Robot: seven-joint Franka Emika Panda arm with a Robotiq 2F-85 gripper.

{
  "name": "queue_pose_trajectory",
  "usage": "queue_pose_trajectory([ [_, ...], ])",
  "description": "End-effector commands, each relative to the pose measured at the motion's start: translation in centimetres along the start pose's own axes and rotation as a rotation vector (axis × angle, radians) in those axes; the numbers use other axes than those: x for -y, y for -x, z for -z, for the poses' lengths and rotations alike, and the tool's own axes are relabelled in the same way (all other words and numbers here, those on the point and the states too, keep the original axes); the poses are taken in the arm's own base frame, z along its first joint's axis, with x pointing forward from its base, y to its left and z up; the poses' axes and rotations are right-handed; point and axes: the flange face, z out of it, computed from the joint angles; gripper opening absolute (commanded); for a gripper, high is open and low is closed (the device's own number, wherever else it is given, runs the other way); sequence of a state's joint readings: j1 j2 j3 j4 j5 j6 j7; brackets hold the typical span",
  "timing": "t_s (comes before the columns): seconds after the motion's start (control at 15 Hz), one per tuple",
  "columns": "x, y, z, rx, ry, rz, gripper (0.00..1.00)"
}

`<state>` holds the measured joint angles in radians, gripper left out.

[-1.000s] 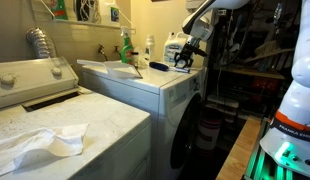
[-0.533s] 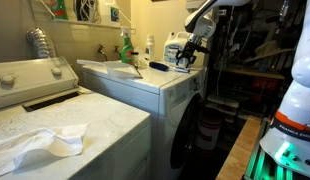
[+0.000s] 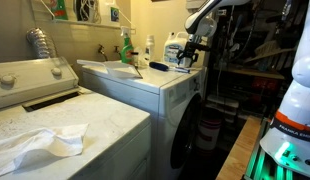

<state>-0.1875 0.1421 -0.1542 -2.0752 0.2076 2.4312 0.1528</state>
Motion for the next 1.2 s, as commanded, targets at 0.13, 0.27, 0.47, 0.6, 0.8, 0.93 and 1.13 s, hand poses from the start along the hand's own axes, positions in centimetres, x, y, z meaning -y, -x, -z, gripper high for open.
queue_pose_trajectory([
  [0.13, -0.7, 0.6, 0.3, -0.014, 0.08, 0.014, 1.0],
  [0.27, -0.8, 0.5, 0.3, -0.018, 0.096, 0.012, 1.0],
  [0.47, -1.1, 0.4, 0.4, -0.02, 0.102, -0.001, 1.0],
  [0.6, -1.1, 0.3, 0.5, -0.024, 0.094, -0.007, 1.0],
  [0.8, -0.7, 0.4, 0.9, -0.029, 0.08, -0.007, 1.0],
  [0.93, -0.3, 0.4, 1.3, -0.033, 0.07, -0.007, 1.0],
  [1.13, 0.4, 0.4, 1.5, -0.039, 0.064, -0.006, 1.0],
])
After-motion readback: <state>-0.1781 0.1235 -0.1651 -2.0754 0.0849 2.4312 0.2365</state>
